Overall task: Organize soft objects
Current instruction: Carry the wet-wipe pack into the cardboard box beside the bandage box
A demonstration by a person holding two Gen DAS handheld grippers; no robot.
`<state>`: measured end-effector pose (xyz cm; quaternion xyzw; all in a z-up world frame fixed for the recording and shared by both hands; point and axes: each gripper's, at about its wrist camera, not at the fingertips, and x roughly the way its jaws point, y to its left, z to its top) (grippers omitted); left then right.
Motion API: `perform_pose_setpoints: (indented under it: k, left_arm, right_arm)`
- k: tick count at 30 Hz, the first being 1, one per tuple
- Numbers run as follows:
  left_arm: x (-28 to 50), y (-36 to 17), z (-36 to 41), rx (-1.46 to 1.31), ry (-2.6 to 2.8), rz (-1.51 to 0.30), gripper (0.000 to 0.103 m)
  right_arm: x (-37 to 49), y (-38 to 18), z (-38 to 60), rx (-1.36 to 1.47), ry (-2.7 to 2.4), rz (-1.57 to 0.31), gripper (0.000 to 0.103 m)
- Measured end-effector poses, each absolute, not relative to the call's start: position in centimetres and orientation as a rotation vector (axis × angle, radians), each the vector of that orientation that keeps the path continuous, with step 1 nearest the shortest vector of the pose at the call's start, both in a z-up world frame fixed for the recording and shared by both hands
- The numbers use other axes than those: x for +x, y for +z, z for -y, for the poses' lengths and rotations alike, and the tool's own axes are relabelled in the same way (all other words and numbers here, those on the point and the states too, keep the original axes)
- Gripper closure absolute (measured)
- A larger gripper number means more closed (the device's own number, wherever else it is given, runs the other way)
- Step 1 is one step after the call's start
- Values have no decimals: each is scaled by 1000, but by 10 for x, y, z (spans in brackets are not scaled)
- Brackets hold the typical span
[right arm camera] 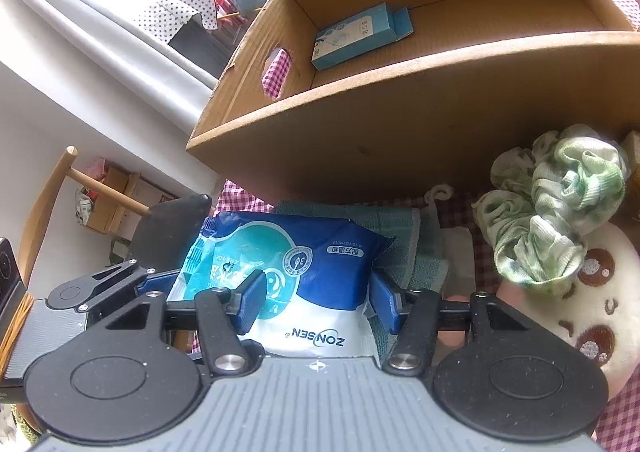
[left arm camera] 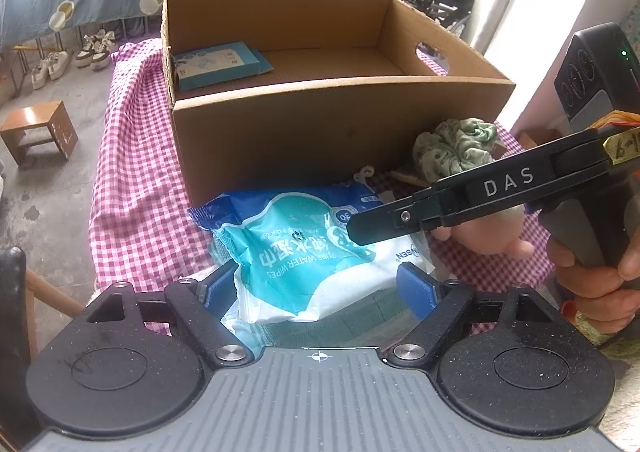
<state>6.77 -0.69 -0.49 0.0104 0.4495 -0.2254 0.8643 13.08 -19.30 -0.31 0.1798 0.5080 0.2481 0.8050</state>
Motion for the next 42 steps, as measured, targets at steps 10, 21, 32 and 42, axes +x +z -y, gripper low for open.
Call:
perform_pose_setpoints:
  k: [10,21,32,42]
  left_arm:
    - [61,-1,14,64,-470,-912,20]
    - [48,21,12,65,-464,-825,20]
    - [52,69,19,115,-474,-656,20]
    - [119,90,31,107,-498,-636,20]
  right_arm:
    - [121,6,190,359,540,-1035,57]
    - [108,35,184,330,558,-946,58]
    - [123,105,192,268,585,-762,57]
    - [207,120,207,249,568,-781,57]
